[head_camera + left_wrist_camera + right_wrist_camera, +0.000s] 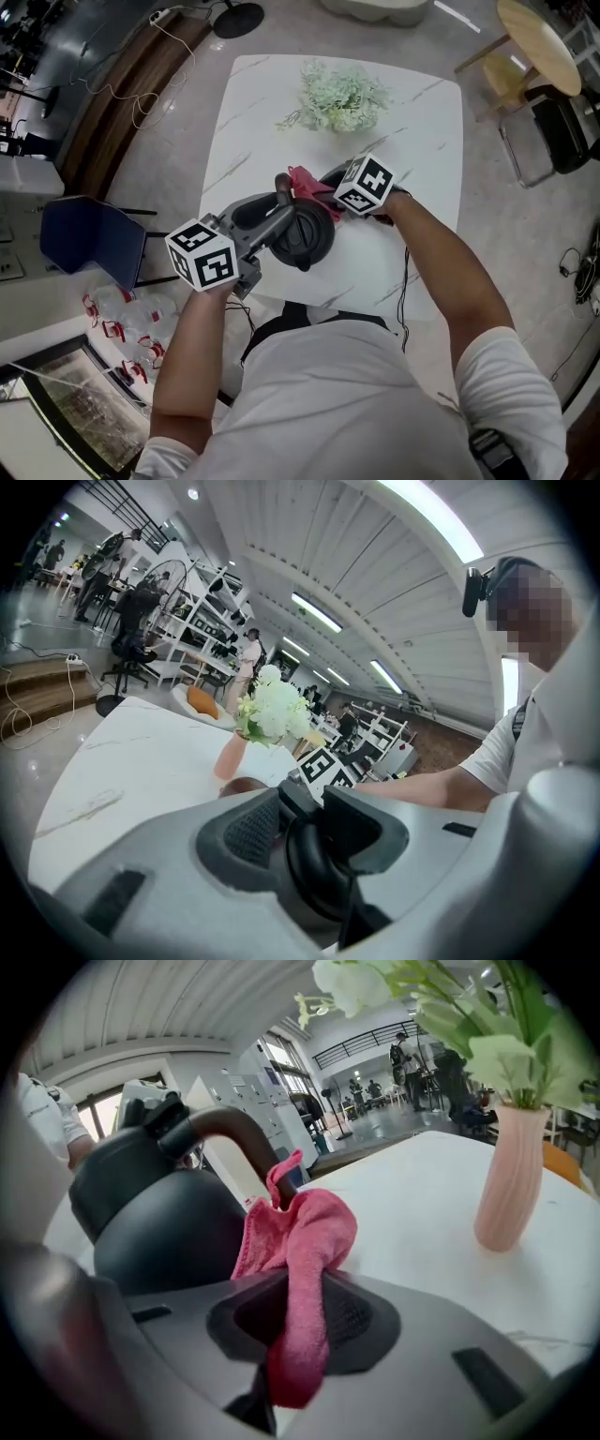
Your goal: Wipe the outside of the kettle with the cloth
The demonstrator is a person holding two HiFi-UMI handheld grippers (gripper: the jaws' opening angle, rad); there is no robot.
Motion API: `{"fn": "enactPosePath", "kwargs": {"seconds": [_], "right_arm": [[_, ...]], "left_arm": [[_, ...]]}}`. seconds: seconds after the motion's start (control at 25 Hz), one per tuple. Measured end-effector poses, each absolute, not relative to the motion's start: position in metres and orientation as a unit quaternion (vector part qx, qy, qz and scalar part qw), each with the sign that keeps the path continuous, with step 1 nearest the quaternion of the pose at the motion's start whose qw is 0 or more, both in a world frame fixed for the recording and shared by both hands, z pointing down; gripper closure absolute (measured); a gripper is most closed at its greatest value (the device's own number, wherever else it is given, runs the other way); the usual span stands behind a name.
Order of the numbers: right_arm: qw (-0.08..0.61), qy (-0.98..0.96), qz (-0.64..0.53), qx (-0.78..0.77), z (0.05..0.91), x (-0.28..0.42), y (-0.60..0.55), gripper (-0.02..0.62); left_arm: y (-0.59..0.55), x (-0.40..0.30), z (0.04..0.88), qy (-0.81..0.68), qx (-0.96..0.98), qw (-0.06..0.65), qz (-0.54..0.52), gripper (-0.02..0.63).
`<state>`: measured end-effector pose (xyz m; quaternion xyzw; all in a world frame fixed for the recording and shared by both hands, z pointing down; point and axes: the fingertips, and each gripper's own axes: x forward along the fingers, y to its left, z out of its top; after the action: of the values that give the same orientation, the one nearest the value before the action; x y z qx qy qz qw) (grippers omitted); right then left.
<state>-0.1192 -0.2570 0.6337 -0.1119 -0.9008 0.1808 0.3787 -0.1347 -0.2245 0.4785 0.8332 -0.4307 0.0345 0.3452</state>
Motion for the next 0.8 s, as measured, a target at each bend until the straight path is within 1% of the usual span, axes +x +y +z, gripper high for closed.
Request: {"fn": "enactPosePath", "kwargs": {"seconds": [0.16,0.44,0.8], "right_arm": [[0.406,-0.893,0.167,-0.099,0.651,-0.121,-0.259,0.506],[0.475,-0.869,0.114,-0.08,0.674,-0.121,-0.262,0.508],[0.485,-0.863,0.12,-0.083,0.684,-0.121,-0.261,0.508]], "left_arm": [[-0.225,-0.134,0.479,-0.43,0.834,0.344,0.031,0.448],[-0.225,-0.134,0.479,-0.422,0.839,0.343,0.026,0.448],[-0.225,-0.134,0.479,-0.41,0.846,0.341,0.021,0.449]]}}
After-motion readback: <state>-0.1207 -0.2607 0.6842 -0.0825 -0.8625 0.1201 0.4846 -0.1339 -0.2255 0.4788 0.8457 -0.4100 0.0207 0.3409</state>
